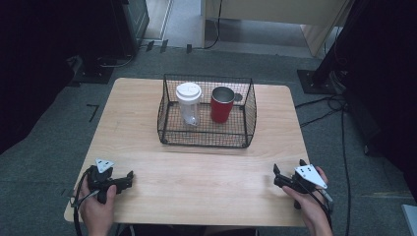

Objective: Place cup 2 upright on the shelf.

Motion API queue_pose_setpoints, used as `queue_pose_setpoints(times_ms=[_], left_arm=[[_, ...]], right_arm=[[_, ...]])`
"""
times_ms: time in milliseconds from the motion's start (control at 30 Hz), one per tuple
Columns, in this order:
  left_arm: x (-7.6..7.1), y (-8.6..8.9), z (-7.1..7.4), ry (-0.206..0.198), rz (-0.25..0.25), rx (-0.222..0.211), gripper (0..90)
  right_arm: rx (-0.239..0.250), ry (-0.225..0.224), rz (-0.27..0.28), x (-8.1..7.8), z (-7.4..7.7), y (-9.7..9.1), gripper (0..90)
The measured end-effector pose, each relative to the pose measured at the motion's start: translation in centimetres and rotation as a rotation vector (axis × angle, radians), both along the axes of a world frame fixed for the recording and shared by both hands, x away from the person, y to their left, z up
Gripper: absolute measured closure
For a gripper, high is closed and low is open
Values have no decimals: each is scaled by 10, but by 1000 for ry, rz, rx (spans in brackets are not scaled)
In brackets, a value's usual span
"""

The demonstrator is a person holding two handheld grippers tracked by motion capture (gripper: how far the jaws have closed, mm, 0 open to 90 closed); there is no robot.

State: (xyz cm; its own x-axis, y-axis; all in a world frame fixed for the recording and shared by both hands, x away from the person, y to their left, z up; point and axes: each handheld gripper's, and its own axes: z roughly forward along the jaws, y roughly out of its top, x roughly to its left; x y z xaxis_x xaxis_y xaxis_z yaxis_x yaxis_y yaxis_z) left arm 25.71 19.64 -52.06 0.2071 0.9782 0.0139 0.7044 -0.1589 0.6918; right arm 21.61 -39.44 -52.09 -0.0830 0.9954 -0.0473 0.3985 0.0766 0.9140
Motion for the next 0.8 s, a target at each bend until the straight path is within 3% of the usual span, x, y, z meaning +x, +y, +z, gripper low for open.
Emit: queue_pose_setpoints(times_ms=[100, 233, 400, 567, 700, 800], left_arm=[[0, 0, 0, -1, 0, 0, 0], [0, 0, 0, -1, 0, 0, 0], [0, 0, 0, 0, 0, 0, 0], [0, 0, 0, -1, 0, 0, 0], [0, 0, 0, 0, 0, 0, 0], [0, 0, 0, -2, 0, 0, 0]], right_arm=[[12, 25, -13, -2, 0, -7, 40], [-15, 70, -20, -4, -1, -13, 33], [-59, 197, -4, -6, -4, -17, 43], [-86, 285, -8, -7, -6, -21, 44], [-65, 293, 17, -9, -6, -23, 60], [1, 325, 4, -9, -7, -27, 60]])
